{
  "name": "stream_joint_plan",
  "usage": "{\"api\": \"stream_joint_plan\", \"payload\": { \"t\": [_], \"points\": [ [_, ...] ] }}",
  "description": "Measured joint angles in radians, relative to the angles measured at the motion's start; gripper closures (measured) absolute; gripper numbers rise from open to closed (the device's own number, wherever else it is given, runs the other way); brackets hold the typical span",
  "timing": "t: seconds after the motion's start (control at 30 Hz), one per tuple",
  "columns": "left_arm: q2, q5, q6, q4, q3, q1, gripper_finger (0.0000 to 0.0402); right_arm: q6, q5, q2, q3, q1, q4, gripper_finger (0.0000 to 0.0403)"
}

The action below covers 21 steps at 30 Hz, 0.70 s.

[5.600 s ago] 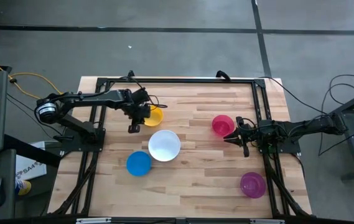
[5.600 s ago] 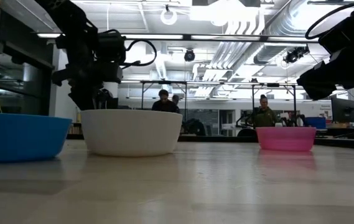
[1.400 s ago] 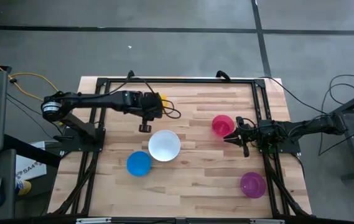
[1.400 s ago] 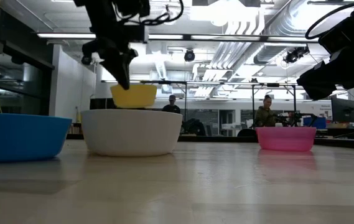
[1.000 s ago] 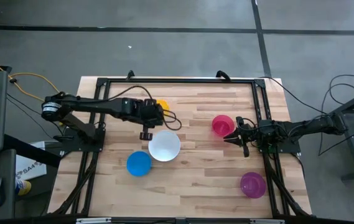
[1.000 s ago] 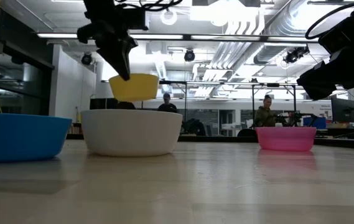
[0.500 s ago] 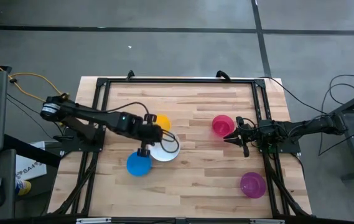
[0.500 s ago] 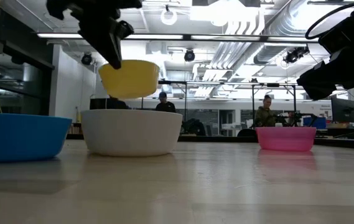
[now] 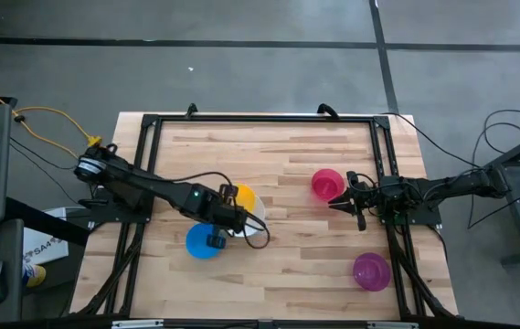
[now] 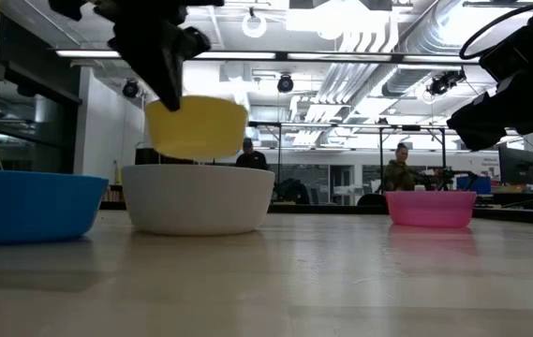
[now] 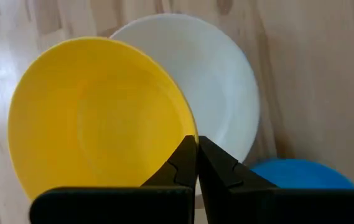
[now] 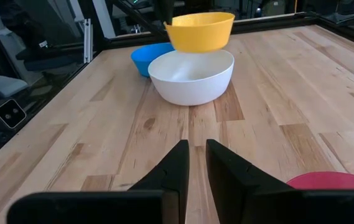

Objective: Nest bowls inside each other
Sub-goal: Stack the yellow bowl on top of the white bowl on the table

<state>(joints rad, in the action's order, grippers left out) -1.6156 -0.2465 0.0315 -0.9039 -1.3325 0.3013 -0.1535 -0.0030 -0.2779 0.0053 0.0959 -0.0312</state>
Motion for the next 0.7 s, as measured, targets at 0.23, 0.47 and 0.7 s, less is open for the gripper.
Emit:
{"api": "stream_joint_plan", "payload": {
  "t": [0.23,0.47,0.7],
  "points": [
    [-0.080,-0.001,0.011,0.020,-0.023,0.002,0.0401,0.000,0.000,0.000,0.000,0.000,0.000,0.0355],
    [-0.120,0.001,0.016,0.053,-0.023,0.001,0.0401,0.000,0.000,0.000,0.000,0.000,-0.002,0.0354],
    [-0.120,0.005,0.045,0.102,0.021,0.001,0.0401,0.000,0.000,0.000,0.000,0.000,-0.001,0.0354]
  ]
}}
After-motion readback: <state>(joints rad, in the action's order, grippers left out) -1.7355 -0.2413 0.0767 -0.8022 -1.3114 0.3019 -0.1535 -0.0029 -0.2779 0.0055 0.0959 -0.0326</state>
